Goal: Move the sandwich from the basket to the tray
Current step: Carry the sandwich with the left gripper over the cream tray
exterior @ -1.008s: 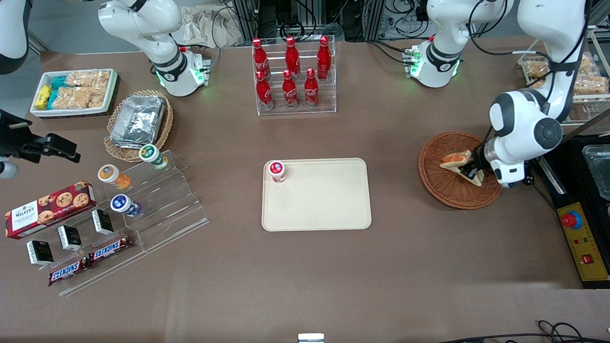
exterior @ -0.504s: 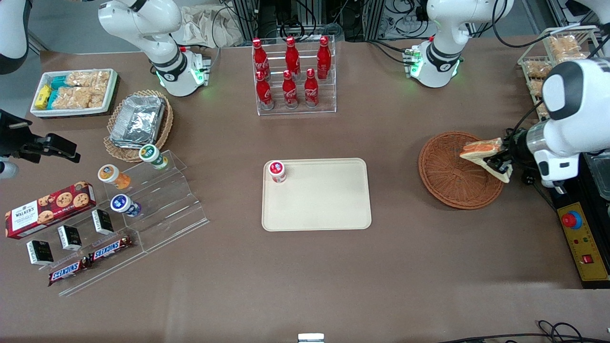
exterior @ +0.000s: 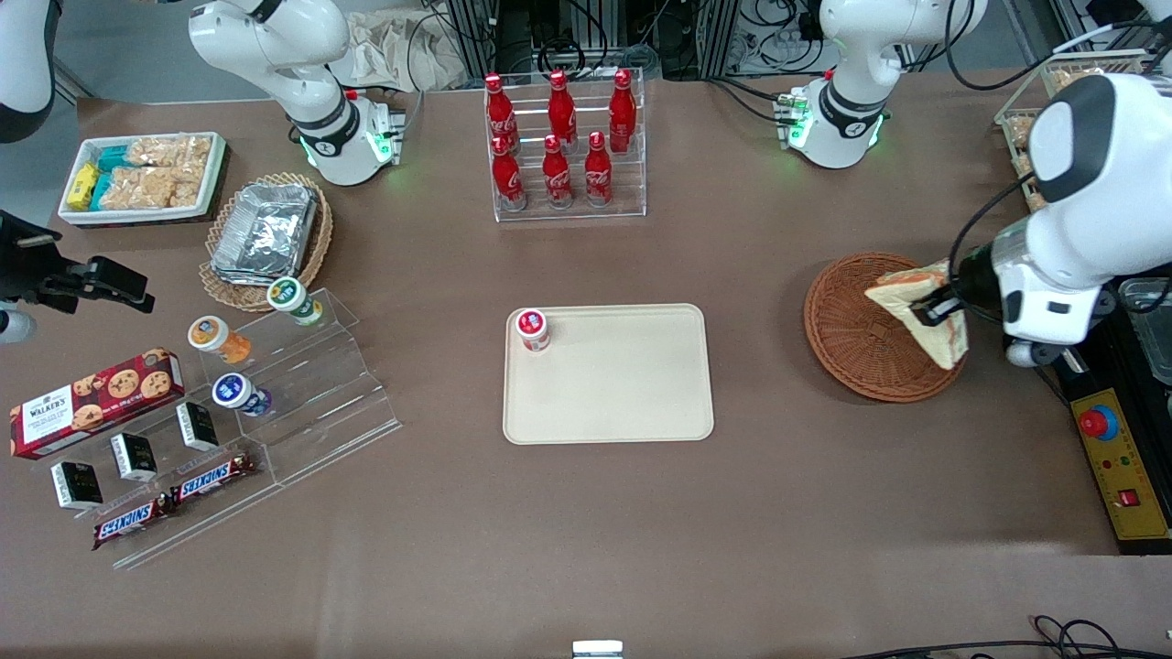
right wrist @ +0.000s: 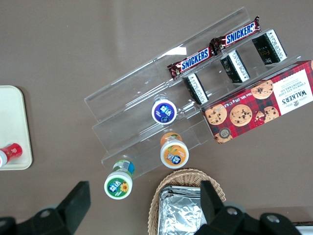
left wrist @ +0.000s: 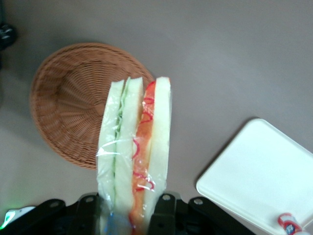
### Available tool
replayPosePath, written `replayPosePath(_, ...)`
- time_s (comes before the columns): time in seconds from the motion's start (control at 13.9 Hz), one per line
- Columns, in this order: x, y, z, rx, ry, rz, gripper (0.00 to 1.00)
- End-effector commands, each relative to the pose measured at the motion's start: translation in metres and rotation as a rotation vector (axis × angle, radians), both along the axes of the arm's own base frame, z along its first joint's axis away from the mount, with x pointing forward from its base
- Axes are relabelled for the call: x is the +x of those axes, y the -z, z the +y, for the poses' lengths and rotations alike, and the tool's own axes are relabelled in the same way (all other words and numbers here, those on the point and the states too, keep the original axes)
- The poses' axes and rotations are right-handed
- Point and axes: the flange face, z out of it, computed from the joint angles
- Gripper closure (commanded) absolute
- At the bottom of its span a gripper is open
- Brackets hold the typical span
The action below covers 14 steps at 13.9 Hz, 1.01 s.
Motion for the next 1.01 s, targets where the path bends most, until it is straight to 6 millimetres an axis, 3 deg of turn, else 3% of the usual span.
replayPosePath(0.0, 0.011, 0.004, -0.065, -0.011, 0.140, 0.011, 0.68)
replayPosePath(0.29, 0.002, 0.052, -0.174, 0.074, 0.367, 0.032, 0.66)
replayPosePath(0.58, -0.003, 0.114, -0.253, 0.034, 0.477, -0.004, 0.66)
replayPosePath(0.72, -0.008, 0.147, -0.275, 0.025, 0.510, 0.006, 0.66)
replayPosePath(0.94, -0.013, 0.196, -0.290, 0.045, 0.549, 0.018, 0.66)
